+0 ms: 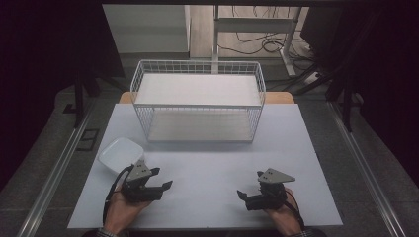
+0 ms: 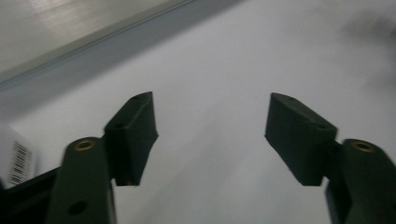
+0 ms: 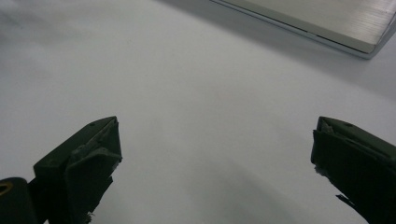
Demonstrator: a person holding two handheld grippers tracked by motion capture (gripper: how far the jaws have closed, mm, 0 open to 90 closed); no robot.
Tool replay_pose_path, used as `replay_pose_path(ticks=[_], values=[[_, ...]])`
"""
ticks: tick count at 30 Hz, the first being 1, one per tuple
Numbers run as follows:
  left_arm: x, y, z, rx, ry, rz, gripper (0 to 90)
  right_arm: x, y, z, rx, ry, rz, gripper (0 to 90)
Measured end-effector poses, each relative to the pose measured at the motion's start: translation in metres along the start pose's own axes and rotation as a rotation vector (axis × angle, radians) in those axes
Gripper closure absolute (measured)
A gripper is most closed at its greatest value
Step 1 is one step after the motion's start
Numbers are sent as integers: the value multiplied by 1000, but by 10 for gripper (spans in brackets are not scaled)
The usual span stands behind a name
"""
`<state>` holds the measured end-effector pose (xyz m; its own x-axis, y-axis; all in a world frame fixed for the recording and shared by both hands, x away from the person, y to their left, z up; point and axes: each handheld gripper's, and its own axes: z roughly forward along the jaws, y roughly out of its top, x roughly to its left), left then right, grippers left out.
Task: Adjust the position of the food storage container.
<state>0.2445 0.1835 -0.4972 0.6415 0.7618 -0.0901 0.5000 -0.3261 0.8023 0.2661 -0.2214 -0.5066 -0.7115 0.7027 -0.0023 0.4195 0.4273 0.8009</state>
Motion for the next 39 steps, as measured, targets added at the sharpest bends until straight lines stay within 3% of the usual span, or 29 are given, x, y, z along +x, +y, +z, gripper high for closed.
replay_pose_path(ticks=[1,6,8,9,11,16,26,39], values=[[4,4,-1,-2,5,-1,416,0,0,1,10,1,-2,15],[15,13,-5,-10,27,2,515,0,-1,2,22,-4,-2,16],[23,15,-8,-18,36,-17,610,-1,-1,1,30,-4,-1,21],[27,16,-10,-18,40,-22,610,-1,-1,1,30,-4,-1,21],[38,16,-16,-19,59,-37,713,-1,0,0,46,5,6,27],[52,16,-25,-20,91,-46,884,0,0,1,49,11,3,29],[92,20,-38,-31,185,-93,900,1,0,2,55,24,-10,28],[148,8,-49,-25,301,-184,900,1,-1,4,59,23,-19,27]])
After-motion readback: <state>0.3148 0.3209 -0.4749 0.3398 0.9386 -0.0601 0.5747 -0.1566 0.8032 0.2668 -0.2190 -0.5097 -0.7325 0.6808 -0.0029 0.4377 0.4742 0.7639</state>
